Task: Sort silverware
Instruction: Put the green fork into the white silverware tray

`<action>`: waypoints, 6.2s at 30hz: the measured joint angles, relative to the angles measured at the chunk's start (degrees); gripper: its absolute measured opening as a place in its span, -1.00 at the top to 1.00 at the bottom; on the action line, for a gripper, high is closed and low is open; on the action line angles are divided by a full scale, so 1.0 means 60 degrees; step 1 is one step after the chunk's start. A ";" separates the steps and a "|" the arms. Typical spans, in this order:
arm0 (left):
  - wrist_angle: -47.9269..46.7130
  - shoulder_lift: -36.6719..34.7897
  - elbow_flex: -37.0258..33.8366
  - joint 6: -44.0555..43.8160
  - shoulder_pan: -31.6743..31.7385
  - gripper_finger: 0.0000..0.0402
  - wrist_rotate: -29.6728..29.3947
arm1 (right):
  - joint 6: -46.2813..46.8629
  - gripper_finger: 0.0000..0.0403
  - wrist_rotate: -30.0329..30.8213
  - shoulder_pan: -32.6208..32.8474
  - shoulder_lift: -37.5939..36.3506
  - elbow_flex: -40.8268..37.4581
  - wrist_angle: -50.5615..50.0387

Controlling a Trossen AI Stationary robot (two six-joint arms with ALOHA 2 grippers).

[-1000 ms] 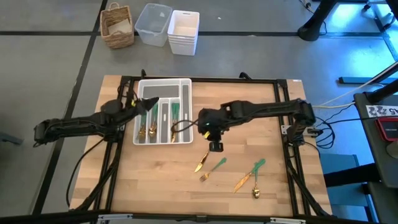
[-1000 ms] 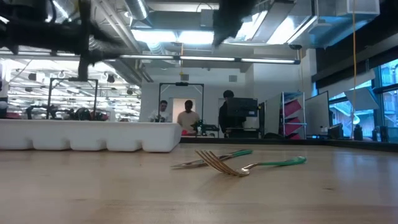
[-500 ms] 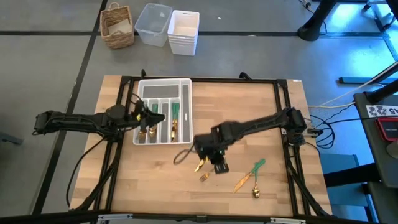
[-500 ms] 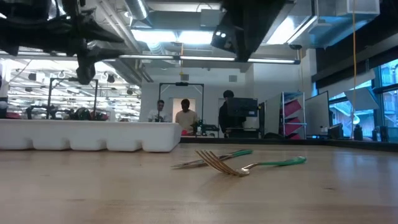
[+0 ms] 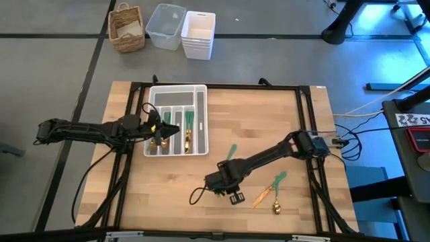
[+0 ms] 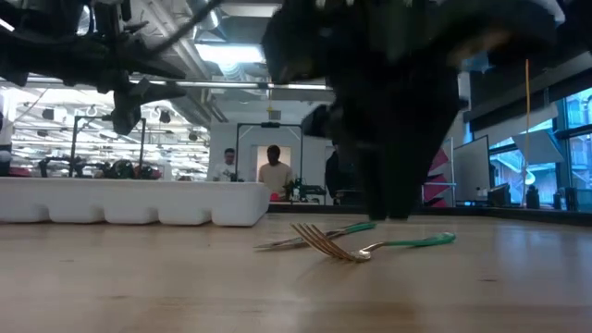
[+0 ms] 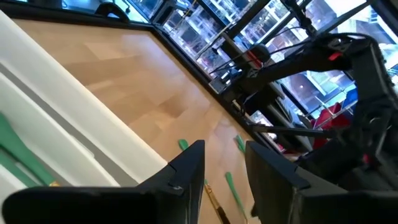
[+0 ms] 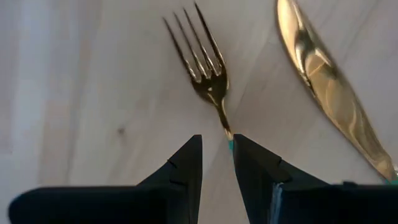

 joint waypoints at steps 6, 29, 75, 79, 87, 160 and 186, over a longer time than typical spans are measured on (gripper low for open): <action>0.0000 0.0000 0.0000 0.0000 -0.0175 0.46 0.0018 | 0.0001 0.55 0.0018 -0.0051 0.0431 0.0000 -0.0021; -0.0069 0.0004 0.0000 -0.0076 -0.0685 0.46 0.0022 | 0.0002 0.96 0.0273 -0.0046 0.0806 0.0516 -0.0463; 0.0705 0.1144 0.0004 -0.3348 -0.0673 0.05 0.1956 | -0.2103 0.99 0.3010 -0.2667 0.0774 0.4539 -0.0108; 0.0791 0.1151 0.0004 -0.3359 -0.0674 0.07 0.1803 | -0.2101 1.00 0.2749 -0.2659 0.0777 0.4539 -0.0142; 0.0874 0.1510 0.0004 -0.3847 -0.0721 0.07 0.1144 | -0.2104 1.00 0.2740 -0.2676 0.0773 0.4539 -0.0140; 0.1211 0.3279 0.0674 -0.0176 -0.1330 0.19 0.1430 | 0.2336 1.00 -0.1593 -0.3158 0.0766 0.4539 -0.0113; 0.0991 0.3261 0.0674 -0.0557 -0.1322 0.99 0.1420 | 0.2350 0.87 -0.1759 -0.3136 0.0748 0.4546 0.0365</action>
